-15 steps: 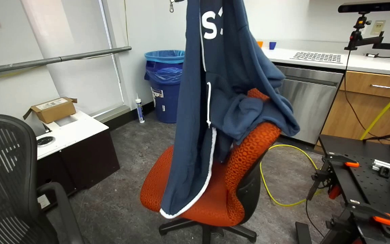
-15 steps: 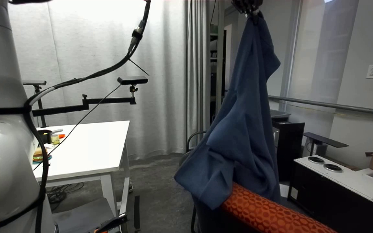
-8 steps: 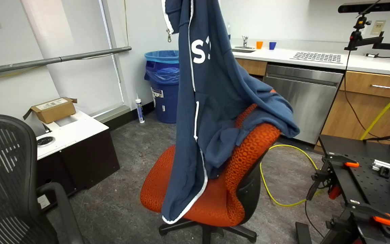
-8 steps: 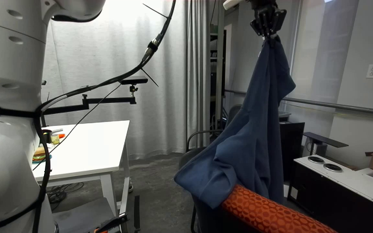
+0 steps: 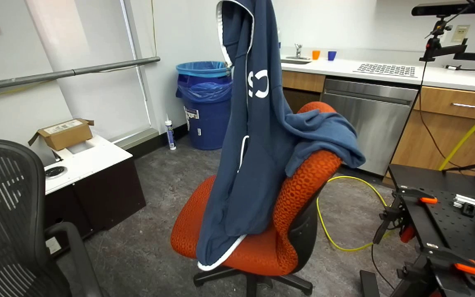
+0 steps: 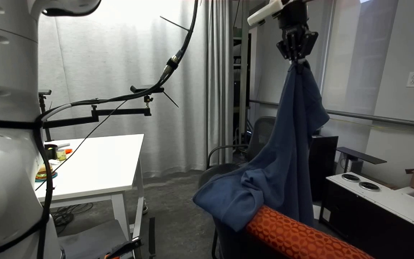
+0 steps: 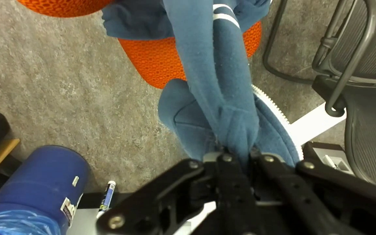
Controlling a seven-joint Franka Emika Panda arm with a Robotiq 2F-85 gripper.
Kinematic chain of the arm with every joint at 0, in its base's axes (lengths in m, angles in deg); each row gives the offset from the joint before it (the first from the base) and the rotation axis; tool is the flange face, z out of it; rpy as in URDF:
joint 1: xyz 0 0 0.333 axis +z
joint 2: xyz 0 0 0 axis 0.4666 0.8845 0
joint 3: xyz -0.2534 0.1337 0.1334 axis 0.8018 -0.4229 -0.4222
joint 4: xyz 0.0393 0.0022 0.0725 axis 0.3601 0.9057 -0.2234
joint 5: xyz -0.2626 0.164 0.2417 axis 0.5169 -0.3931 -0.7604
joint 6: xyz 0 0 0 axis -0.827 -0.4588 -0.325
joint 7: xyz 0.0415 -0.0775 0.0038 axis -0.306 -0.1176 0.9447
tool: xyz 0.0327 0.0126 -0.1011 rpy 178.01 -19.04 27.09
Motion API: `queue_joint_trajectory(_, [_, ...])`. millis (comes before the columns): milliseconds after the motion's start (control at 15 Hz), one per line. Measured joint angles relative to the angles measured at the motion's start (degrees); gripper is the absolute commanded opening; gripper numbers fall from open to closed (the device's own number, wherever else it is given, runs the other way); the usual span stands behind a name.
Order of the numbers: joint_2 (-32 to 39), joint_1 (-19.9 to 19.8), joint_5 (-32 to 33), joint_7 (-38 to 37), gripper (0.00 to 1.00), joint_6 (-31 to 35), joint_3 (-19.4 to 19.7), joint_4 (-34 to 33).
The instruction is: Put the jumper on the armchair seat
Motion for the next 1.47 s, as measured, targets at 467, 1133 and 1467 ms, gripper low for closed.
queue_joint_trajectory(467, [-3.7, 0.0, 0.0, 0.7, 0.51, 0.0, 0.0, 12.4])
queue_joint_trajectory(1133, [-16.7, 0.0, 0.0, 5.9, 1.00, 0.0, 1.5, 29.7])
queue_joint_trajectory(1467, [-24.2, 0.0, 1.1, 6.9, 1.00, 0.1, 2.0, 39.7])
